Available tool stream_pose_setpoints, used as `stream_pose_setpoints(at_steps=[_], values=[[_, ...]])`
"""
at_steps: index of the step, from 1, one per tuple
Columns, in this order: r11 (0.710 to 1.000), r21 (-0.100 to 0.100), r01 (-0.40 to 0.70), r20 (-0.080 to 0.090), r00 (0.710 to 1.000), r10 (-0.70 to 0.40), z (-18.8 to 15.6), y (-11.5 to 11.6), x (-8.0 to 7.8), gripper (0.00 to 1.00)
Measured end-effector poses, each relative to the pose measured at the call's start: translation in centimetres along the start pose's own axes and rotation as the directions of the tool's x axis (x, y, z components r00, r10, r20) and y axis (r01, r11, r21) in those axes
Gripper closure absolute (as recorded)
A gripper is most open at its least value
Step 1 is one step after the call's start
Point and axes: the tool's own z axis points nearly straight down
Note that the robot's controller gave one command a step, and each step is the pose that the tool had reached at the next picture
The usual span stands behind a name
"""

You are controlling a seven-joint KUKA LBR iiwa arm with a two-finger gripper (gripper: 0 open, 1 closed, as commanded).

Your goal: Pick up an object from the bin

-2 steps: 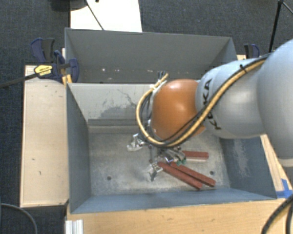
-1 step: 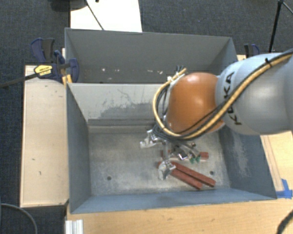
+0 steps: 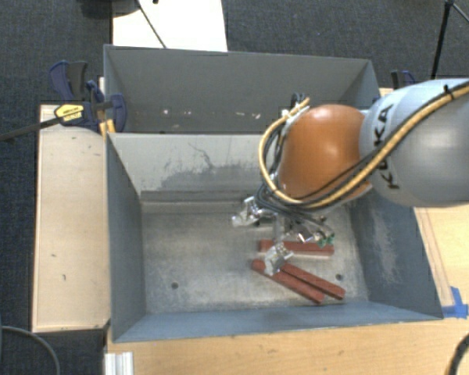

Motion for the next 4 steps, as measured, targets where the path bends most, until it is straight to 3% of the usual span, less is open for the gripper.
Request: stream_pose_setpoints(at_steps=[1, 2, 3, 4], values=[[0.979, -0.005, 0.206, -0.008, 0.979, -0.206, 4.4, -1.2, 3.6, 0.0], [0.966, -0.009, 0.259, -0.011, 0.966, -0.259, 5.9, -2.9, 2.8, 0.0], [0.867, -0.003, 0.499, -0.005, 0.867, -0.499, 5.6, -10.8, 5.6, 1.0], [0.868, -0.004, 0.497, -0.005, 0.868, -0.497, 5.6, -10.8, 5.6, 1.0]])
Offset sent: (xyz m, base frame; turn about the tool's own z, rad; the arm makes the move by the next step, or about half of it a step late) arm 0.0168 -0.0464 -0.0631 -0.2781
